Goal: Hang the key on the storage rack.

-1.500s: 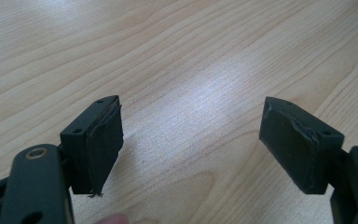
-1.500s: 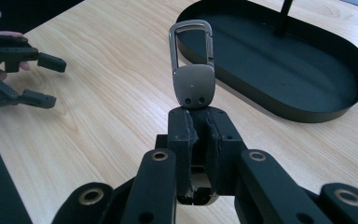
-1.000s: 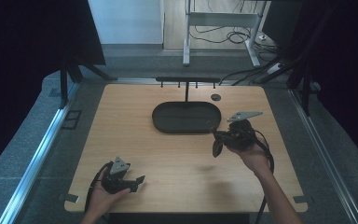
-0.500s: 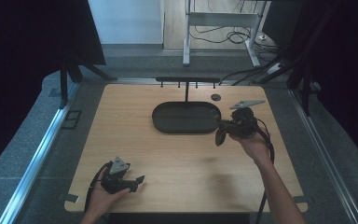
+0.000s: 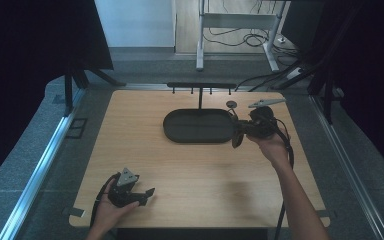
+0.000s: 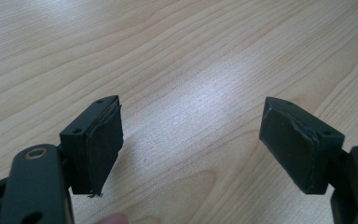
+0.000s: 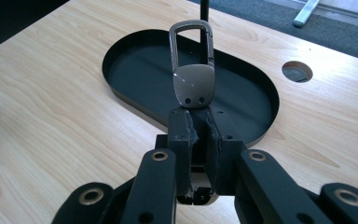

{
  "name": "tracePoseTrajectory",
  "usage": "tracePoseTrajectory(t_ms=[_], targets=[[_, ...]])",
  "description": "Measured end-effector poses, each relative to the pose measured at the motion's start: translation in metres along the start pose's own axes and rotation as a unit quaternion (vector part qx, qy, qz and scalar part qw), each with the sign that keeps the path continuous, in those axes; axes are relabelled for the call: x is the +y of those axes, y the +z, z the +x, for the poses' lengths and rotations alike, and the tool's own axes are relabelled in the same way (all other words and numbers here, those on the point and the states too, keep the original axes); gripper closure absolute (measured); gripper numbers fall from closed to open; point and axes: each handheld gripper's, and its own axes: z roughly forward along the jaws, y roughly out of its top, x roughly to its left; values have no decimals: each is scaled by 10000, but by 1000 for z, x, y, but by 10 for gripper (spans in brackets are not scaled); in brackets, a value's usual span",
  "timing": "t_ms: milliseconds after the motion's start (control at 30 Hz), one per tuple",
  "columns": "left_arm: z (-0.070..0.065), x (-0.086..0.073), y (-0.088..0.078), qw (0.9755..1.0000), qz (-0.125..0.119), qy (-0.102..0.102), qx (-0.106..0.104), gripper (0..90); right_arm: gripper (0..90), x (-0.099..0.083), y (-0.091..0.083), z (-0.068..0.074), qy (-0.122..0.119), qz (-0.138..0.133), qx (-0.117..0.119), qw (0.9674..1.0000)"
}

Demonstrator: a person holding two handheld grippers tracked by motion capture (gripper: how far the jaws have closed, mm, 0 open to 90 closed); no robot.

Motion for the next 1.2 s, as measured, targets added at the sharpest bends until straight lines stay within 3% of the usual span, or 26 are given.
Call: tracePoseTrajectory(t_ms=[633,1200], targets=[[2,0,-2,10000,-30,-25,4,218,810,18,8,-9,124,-95,-165,9997],[4,0,-5,9999,-77,-63,18,218,810,38,31,-20,268,-103,-348,9990]])
